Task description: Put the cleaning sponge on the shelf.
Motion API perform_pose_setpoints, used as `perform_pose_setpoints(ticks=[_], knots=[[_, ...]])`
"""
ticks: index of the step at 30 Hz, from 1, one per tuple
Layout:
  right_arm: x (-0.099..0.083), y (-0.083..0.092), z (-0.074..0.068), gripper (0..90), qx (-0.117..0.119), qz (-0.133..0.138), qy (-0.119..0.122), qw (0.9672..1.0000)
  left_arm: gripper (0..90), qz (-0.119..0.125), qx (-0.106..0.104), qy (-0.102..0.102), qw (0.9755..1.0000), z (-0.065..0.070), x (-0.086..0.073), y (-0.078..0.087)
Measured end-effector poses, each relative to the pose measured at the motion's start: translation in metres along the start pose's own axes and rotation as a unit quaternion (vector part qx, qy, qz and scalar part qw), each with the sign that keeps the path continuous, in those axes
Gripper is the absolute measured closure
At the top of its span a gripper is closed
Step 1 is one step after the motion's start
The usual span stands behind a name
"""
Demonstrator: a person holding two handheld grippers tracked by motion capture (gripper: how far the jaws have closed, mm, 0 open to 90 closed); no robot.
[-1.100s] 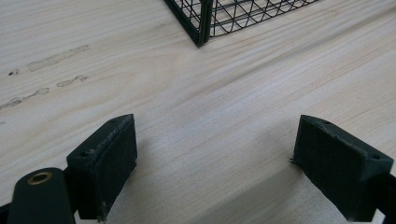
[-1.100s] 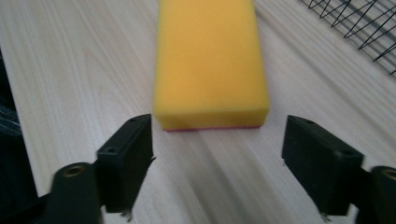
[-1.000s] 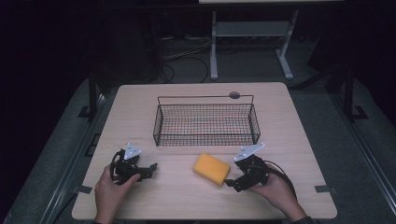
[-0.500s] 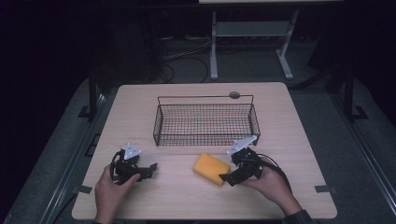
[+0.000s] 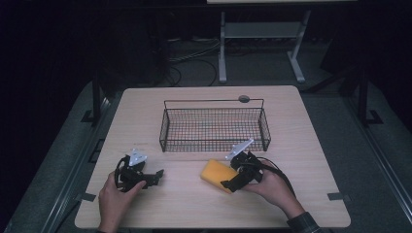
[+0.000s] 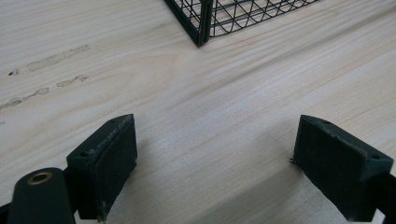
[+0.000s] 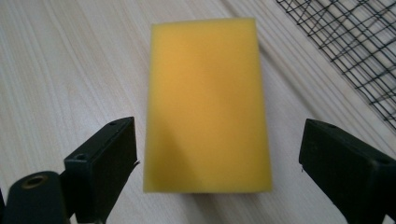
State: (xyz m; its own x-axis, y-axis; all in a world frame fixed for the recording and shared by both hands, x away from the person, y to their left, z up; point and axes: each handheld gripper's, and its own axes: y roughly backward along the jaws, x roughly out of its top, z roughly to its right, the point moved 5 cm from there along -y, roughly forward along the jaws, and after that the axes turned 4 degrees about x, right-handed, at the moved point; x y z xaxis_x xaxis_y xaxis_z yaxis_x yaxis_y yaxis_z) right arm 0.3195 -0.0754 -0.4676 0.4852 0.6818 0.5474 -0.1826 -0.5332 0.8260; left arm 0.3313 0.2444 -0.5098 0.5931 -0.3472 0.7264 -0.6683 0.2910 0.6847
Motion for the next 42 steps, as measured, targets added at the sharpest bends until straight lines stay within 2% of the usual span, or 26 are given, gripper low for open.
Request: perform_pose_setpoints(ticks=[14,27,33,35,42], knots=[[0.013,-0.020,-0.004,10.8,0.004,-0.019,0.014,0.9997,12.6,0.002,0.000,0.001,1.0000,0.000,0.000,0.000],[0.017,-0.041,-0.006,12.2,0.002,-0.040,0.020,0.9990,12.6,0.001,0.000,0.001,1.0000,0.000,0.000,0.000],[0.017,-0.044,-0.006,14.8,-0.002,-0.045,0.020,0.9988,12.6,0.001,0.000,0.001,1.0000,0.000,0.000,0.000],[0.017,-0.043,-0.006,21.7,-0.008,-0.047,0.023,0.9986,12.6,0.001,0.000,0.001,1.0000,0.000,0.000,0.000],[0.017,-0.042,-0.007,22.3,-0.008,-0.048,0.029,0.9984,12.6,0.002,0.000,0.002,1.0000,0.000,0.000,0.000]])
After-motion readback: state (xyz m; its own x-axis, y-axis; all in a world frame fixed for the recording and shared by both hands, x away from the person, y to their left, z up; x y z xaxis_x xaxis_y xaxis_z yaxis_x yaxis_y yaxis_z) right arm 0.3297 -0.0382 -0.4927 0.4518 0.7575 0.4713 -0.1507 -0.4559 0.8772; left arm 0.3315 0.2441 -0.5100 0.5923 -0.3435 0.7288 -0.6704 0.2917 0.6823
